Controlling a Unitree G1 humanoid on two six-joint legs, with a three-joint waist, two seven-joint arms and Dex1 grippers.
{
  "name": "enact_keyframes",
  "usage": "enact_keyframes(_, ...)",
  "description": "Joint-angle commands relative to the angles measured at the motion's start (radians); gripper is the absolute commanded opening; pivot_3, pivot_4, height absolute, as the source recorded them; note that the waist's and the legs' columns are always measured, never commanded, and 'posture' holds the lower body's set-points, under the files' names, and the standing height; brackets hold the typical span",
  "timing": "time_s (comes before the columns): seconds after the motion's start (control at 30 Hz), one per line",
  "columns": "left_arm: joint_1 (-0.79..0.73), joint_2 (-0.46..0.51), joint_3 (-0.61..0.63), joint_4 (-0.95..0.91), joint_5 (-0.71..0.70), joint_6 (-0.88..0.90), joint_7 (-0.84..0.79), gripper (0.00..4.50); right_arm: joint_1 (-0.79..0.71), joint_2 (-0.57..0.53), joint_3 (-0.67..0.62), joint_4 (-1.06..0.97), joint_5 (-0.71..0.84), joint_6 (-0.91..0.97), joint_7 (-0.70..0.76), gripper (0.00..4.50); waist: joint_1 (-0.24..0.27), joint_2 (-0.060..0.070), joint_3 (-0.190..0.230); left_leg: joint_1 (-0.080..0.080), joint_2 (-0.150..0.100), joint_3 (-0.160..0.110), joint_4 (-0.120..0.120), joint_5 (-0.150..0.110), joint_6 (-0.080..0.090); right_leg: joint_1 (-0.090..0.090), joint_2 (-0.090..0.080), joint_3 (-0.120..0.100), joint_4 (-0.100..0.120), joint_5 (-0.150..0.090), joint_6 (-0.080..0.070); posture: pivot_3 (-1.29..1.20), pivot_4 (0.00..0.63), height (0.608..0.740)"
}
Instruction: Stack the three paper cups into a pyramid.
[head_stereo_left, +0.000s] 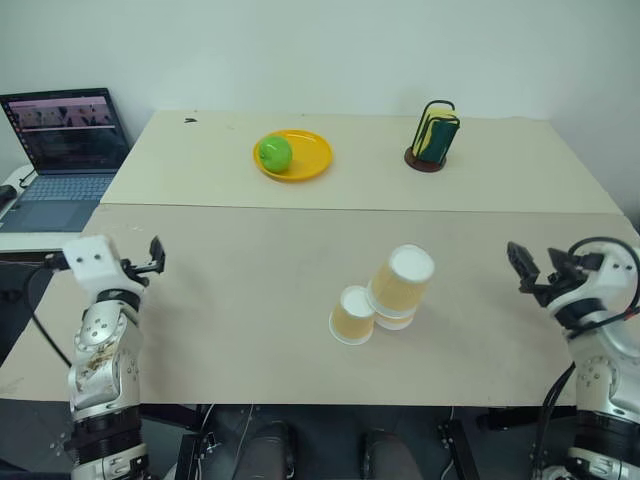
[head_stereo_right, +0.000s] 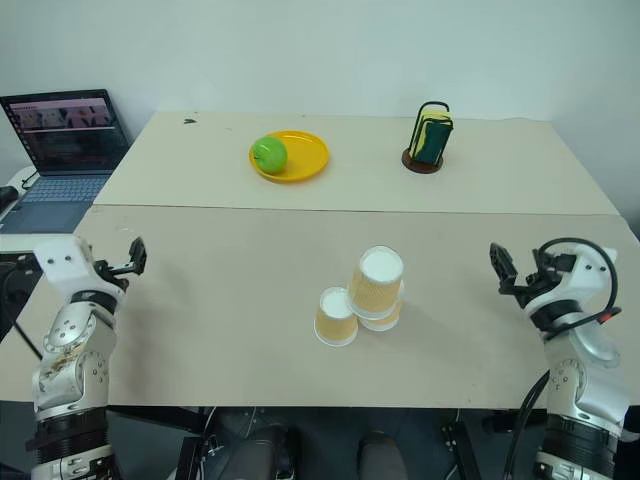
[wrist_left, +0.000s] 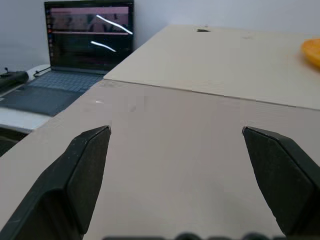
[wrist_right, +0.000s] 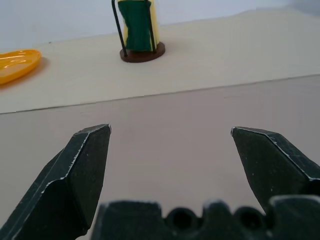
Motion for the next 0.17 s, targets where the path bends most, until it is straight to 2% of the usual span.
enact_keyframes(0.03, -0.025, 0.004, 0.014, 0.031, 0.023, -0.072, 0.016, 4.50, 0.002, -0.007, 0.019, -0.081, -0.017, -0.036, -0.007, 4.49, -0.001, 0.000, 0.000, 0.000, 0.000, 0.000, 0.000, 0.000, 0.000, 0.000, -0.002, 0.000, 0.000, 0.000, 0.000, 0.00, 0.150, 0.735)
enact_keyframes(0.17, -0.030, -0.001, 0.007, 0.056, 0.025, -0.092, 0.026, 4.50, 0.022, 0.010, 0.041, -0.126, -0.020, -0.025, -0.026, 4.49, -0.002, 0.000, 0.000, 0.000, 0.000, 0.000, -0.001, 0.000, -0.001, -0.001, -0.004, 0.000, 0.000, 0.000, 0.000, 0.00, 0.150, 0.735)
